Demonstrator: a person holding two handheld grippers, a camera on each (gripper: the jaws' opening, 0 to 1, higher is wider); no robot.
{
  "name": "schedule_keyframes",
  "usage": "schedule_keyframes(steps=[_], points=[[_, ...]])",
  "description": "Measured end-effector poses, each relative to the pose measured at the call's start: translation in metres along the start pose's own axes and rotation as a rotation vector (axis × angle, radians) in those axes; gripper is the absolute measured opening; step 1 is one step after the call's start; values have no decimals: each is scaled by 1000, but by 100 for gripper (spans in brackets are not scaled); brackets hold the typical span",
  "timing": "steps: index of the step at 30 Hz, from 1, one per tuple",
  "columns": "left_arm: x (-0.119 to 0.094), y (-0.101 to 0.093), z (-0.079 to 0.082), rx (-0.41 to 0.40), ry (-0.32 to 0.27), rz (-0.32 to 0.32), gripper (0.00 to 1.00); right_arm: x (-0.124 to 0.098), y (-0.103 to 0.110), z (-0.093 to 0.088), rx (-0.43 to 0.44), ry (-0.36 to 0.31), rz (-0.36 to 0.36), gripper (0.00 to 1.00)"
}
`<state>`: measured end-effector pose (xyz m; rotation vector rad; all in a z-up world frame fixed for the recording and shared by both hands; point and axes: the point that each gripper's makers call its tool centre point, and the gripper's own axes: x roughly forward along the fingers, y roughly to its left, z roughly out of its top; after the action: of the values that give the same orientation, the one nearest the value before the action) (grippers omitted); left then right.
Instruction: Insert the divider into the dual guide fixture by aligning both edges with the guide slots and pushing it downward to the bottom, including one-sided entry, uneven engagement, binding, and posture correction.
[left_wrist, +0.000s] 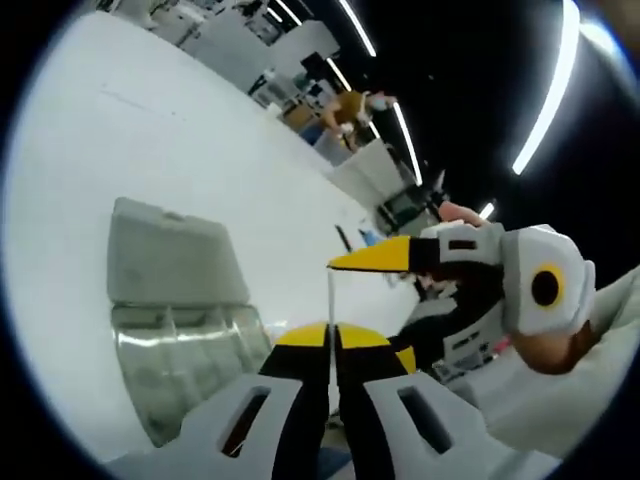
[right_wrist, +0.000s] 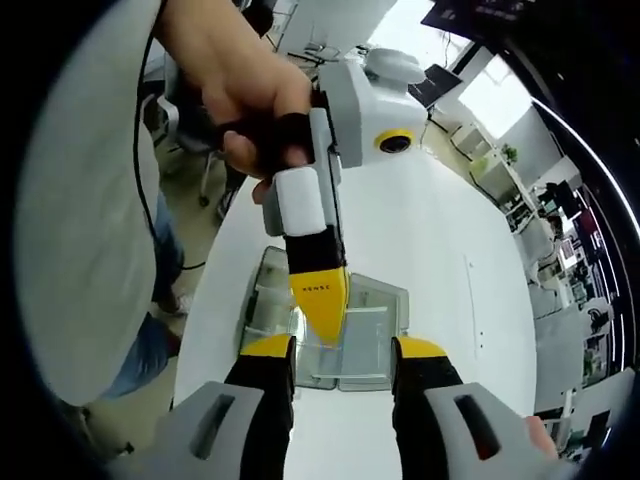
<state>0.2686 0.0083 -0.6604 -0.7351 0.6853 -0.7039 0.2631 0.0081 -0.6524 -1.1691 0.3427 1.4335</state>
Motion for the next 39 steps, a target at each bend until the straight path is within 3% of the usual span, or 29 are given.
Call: schedule_keyframes(steps=[6,11,22,39], points=[[-5,2,-1,88,-6,-13,0,-4,-4,-1,65,-26,35,28],[-6,0,-3,208,2,-22,0,-6,-9,0,113,-46,78,22],[-9,-4,-2,370,4,-38,0,-5,-10,4,132,-71,191,10],[-15,-12,-9,596,35,-66,0,-6,6,13,124,-68,359,3]])
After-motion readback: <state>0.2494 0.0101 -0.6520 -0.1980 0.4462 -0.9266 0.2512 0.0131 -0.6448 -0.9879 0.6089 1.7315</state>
